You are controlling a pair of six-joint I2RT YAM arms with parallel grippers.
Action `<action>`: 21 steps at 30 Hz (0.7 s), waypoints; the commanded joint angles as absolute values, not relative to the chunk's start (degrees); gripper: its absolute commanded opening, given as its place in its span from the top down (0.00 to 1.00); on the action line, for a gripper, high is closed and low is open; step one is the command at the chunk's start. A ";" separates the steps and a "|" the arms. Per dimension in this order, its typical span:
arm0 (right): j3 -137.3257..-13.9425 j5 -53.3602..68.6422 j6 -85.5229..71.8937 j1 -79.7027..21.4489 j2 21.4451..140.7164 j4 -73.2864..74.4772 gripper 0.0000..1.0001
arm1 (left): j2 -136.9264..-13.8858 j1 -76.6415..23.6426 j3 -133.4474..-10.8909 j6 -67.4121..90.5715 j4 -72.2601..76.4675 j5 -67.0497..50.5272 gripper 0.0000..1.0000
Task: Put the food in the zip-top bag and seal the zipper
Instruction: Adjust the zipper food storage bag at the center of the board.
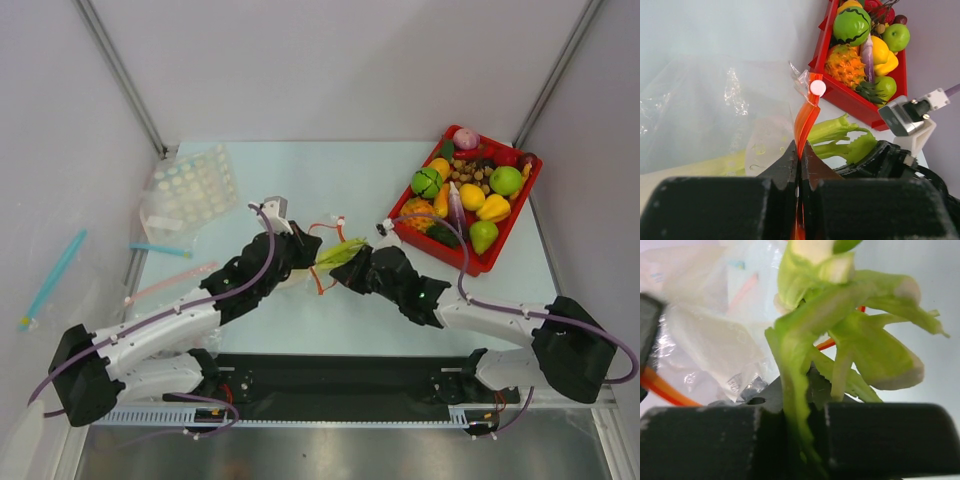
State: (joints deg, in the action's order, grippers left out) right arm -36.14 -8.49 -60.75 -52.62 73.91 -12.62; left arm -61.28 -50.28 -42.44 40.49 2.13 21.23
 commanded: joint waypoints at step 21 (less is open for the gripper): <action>-65.54 -5.63 -18.81 -50.63 63.01 22.66 1.00 | -56.34 -50.45 -46.93 38.67 2.81 13.71 0.88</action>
State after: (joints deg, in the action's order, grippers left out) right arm -60.12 -6.37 -25.39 -50.85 61.14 14.24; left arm -58.35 -50.28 -45.36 39.99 2.39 13.30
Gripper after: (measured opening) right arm 0.077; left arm 0.113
